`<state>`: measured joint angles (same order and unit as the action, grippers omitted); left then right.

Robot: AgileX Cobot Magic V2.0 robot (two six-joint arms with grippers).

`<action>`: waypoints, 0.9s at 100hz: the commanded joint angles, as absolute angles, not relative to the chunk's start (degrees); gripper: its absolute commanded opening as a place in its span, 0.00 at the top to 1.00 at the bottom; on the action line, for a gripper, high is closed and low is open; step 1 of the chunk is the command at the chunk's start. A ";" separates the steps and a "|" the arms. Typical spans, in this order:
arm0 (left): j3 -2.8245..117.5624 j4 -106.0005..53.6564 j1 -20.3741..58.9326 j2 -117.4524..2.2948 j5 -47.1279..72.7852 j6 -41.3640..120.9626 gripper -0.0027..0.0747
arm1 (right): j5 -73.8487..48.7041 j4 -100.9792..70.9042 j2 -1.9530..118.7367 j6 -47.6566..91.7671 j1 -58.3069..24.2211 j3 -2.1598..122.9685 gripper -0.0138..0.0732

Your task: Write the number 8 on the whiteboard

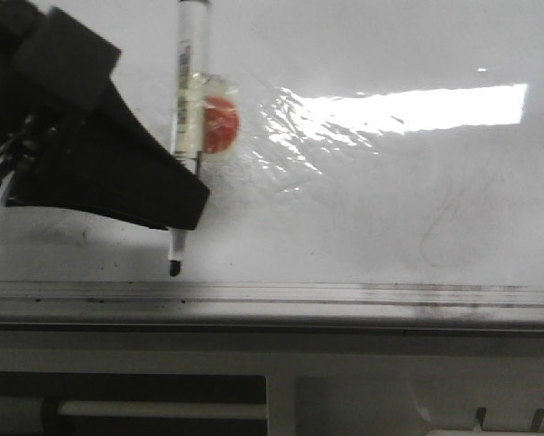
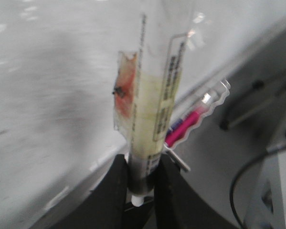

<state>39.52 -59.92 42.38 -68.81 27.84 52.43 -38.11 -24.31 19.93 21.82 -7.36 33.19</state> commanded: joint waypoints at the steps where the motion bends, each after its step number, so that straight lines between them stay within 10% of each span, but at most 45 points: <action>1: 43.62 -60.09 42.45 -67.35 36.72 63.43 0.99 | -39.37 -38.06 23.32 39.41 -10.92 36.36 0.34; 54: 44.44 -59.94 42.45 -67.35 39.43 78.22 0.99 | -34.69 -49.77 51.23 63.58 -35.94 45.79 0.33; 90: 44.44 -59.94 42.45 -67.35 39.62 78.45 0.99 | -33.14 -50.65 62.31 63.58 -38.83 49.65 0.40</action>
